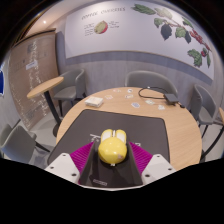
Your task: Arrange mouse
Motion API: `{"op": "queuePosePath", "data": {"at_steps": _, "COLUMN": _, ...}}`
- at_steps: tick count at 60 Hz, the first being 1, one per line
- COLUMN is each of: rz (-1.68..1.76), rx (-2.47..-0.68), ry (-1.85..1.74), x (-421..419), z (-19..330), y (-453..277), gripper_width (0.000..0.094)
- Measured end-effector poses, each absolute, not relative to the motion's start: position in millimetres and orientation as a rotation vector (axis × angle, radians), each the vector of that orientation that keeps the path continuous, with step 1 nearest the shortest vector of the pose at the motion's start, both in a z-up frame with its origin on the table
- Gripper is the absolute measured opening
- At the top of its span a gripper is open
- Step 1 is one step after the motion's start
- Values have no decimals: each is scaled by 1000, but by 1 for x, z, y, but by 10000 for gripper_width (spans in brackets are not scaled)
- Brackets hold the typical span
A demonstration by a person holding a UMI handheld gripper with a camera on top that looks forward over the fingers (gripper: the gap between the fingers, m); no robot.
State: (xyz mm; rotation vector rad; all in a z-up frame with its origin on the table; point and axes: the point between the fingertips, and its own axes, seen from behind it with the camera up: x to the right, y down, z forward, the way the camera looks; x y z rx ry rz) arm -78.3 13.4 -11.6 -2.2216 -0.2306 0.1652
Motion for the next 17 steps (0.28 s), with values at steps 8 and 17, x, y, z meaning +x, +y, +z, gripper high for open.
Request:
{"op": "queuePosePath", "data": {"at_steps": 8, "rz": 277, "rx": -2202, "ry": -338, "x": -69, "z": 9, "y": -17, "gripper_width": 862}}
{"op": "queuePosePath", "data": {"at_steps": 17, "rz": 255, "rx": -2213, "ry": -373, "x": -13, "z": 16, "y": -60, "gripper_width": 861}}
